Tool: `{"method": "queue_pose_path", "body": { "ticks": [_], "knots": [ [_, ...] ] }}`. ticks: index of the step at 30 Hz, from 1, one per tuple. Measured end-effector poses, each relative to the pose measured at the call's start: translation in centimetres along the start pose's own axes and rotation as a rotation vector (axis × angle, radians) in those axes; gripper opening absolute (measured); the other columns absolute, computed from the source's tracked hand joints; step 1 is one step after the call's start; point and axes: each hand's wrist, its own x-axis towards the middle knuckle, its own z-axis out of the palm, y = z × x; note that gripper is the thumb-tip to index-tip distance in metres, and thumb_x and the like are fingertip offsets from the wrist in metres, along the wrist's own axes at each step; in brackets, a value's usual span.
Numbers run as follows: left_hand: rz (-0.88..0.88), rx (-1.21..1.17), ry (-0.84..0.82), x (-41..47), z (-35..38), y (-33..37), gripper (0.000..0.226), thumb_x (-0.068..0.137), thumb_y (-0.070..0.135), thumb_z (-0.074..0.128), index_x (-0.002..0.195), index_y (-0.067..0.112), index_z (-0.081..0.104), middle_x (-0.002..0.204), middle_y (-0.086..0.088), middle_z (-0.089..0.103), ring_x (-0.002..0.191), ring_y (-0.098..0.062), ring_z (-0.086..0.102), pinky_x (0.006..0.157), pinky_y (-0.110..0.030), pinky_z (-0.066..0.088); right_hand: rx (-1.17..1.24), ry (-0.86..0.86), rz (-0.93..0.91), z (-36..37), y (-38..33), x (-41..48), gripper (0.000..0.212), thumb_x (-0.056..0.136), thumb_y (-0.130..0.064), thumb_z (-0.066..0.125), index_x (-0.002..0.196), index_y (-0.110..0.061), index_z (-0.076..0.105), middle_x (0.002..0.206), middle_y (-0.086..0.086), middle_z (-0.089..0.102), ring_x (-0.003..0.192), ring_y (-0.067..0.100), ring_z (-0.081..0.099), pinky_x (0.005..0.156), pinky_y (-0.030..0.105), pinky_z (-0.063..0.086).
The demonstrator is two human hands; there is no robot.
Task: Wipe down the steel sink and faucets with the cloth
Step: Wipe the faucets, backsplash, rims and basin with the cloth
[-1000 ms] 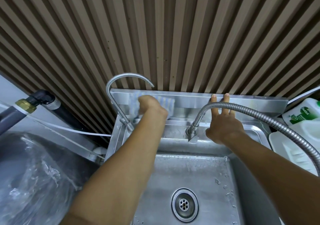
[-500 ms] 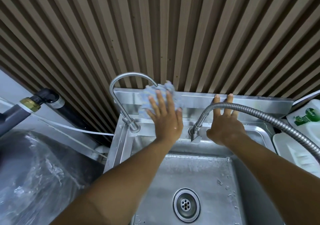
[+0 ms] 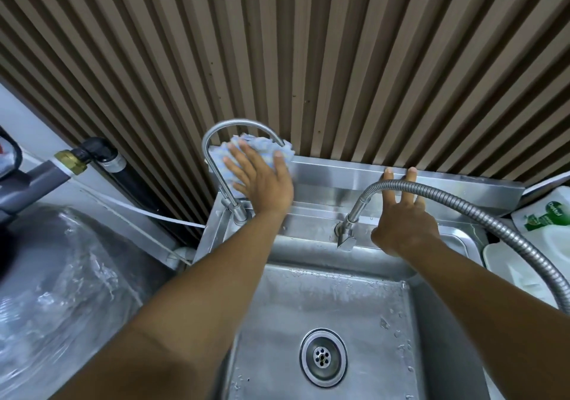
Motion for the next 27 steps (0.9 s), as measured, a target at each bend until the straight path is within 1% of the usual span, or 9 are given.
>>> {"method": "queue_pose_path", "body": {
  "ticks": [6,9,12,14,16,19,23,25,27],
  "knots": [
    [-0.238,-0.178,0.121,2.0,-1.0,1.4,0.073,0.104,0.045,0.034,0.158,0.014,-0.006,0.165,-0.003,-0.014,0.152,-0.024,-0.011,0.118,-0.059,0.007,0.002,0.033,-0.023,0.3,0.1,0.0,0.119,0.086,-0.023,0.066,0.15,-0.029,-0.034,0.155,0.011,-0.043,0.152,0.045,0.0,0.09,0.042,0.056],
    [-0.481,-0.464,0.154,1.2,-0.3,3.4,0.077,0.104,0.046,0.036,0.157,0.014,-0.01,0.165,-0.008,-0.017,0.152,-0.027,-0.011,0.119,-0.045,-0.001,0.004,0.048,-0.03,0.4,0.1,0.0,0.116,0.087,-0.02,0.063,0.15,-0.028,-0.033,0.156,0.012,-0.042,0.152,0.045,-0.001,0.092,0.043,0.055],
    [-0.779,-0.738,0.101,-1.2,1.2,5.7,0.085,0.101,0.056,0.035,0.156,0.013,-0.014,0.165,-0.01,-0.014,0.153,-0.027,-0.006,0.121,-0.046,0.002,0.019,0.073,-0.033,0.8,0.0,0.0,0.11,0.089,-0.018,0.058,0.15,-0.028,-0.033,0.156,0.012,-0.042,0.152,0.045,-0.002,0.092,0.044,0.056],
    [-0.958,-0.877,-0.031,-3.3,2.5,7.1,0.087,0.095,0.067,0.034,0.158,0.021,-0.007,0.166,-0.005,-0.003,0.152,-0.029,0.007,0.121,-0.051,0.012,0.026,0.093,-0.037,1.0,0.0,0.1,0.11,0.09,-0.019,0.059,0.15,-0.029,-0.033,0.156,0.012,-0.042,0.152,0.046,-0.003,0.092,0.045,0.056],
    [-1.08,-1.093,-0.161,-5.0,2.7,8.6,0.083,0.09,0.072,0.041,0.156,0.028,0.02,0.161,-0.001,0.028,0.143,-0.028,0.034,0.11,-0.047,0.033,0.03,0.104,-0.047,1.2,0.1,0.1,0.111,0.089,-0.022,0.06,0.149,-0.028,-0.033,0.156,0.013,-0.041,0.151,0.047,-0.003,0.093,0.046,0.056],
    [-1.106,-1.265,-0.288,-5.7,1.4,9.2,0.063,0.096,0.062,0.042,0.143,0.02,0.047,0.136,-0.007,0.056,0.126,-0.028,0.055,0.106,-0.043,0.042,0.037,0.119,-0.059,1.2,0.2,0.0,0.111,0.09,-0.027,0.06,0.149,-0.027,-0.034,0.157,0.014,-0.039,0.151,0.048,-0.004,0.094,0.048,0.056],
    [-1.044,-1.151,-0.22,-3.3,-1.2,8.2,0.088,0.079,0.071,0.044,0.153,0.025,0.031,0.144,-0.003,0.053,0.127,-0.03,0.055,0.107,-0.054,0.036,0.062,0.127,-0.077,1.4,0.2,0.1,0.108,0.092,-0.027,0.058,0.149,-0.027,-0.034,0.158,0.014,-0.038,0.15,0.05,-0.003,0.095,0.049,0.054],
    [-1.04,-1.024,0.016,-1.2,-2.1,6.9,0.08,0.076,0.063,0.054,0.147,0.029,0.041,0.106,0.0,0.07,0.079,-0.026,0.067,0.084,-0.045,0.046,0.066,0.152,-0.081,1.8,0.2,0.2,0.107,0.092,-0.026,0.058,0.151,-0.027,-0.032,0.158,0.015,-0.037,0.149,0.052,-0.001,0.094,0.049,0.055],
    [-0.961,-0.908,0.23,0.6,-3.4,6.1,0.063,0.085,0.056,0.059,0.138,0.023,0.051,0.114,0.004,0.066,0.077,-0.02,0.064,0.076,-0.032,0.051,0.067,0.184,-0.081,2.2,0.3,0.5,0.108,0.092,-0.025,0.061,0.151,-0.027,-0.03,0.159,0.015,-0.035,0.149,0.052,0.002,0.092,0.046,0.056]
  ]
}}
